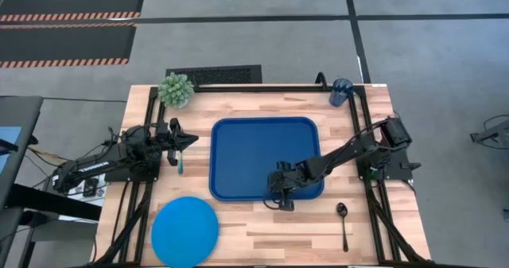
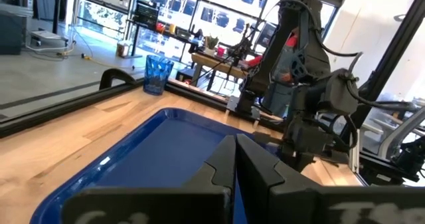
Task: Pick and place plate/cup/fork/spoon on tray
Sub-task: Adjust the blue tray on the table, then put the light blue plate on the blue tray
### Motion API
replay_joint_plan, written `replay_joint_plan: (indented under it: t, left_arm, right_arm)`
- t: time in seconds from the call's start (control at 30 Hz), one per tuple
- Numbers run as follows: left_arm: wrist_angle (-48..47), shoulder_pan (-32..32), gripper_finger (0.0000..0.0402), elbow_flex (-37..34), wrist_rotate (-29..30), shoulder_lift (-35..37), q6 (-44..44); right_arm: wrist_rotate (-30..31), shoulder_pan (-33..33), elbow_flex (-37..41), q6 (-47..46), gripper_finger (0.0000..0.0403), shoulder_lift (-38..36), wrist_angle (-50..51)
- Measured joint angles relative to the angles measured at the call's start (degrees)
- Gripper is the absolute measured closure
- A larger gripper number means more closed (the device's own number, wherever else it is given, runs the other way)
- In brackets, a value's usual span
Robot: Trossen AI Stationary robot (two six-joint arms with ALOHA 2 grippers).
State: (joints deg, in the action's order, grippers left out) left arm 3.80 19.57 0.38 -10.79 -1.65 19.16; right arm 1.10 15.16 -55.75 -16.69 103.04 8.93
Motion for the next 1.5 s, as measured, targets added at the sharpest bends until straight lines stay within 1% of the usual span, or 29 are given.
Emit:
replay_joint_plan:
  t: [0.17,0.43,0.63,0.73,1.2,1.5]
  left_arm:
    - [0.0,0.0,0.0401,0.0,0.0,-0.5,-0.2]
    - [0.0,0.0,0.0401,0.0,0.0,-0.7,-0.3]
    - [0.0,0.0,0.0401,0.0,0.0,-0.7,-0.3]
    - [0.0,0.0,0.0401,0.0,0.0,-0.7,-0.3]
    - [-0.2,0.0,0.0401,0.0,0.6,-0.7,0.9]
    - [-0.2,0.0,0.0401,0.1,0.0,-0.7,-2.2]
  right_arm:
    - [0.4,-0.9,-0.1,2.1,0.0400,-0.4,-2.0]
    - [0.3,-3.4,-0.1,7.1,0.0400,-0.5,-8.7]
    - [-2.4,-5.3,5.8,7.2,0.0400,-0.5,-23.6]
    - [-2.5,-5.9,8.1,6.0,0.0400,-0.5,-28.3]
    - [-2.1,-5.8,8.4,5.2,0.0399,-0.5,-28.8]
    - [-1.6,-5.2,7.4,5.2,0.0399,-0.5,-28.3]
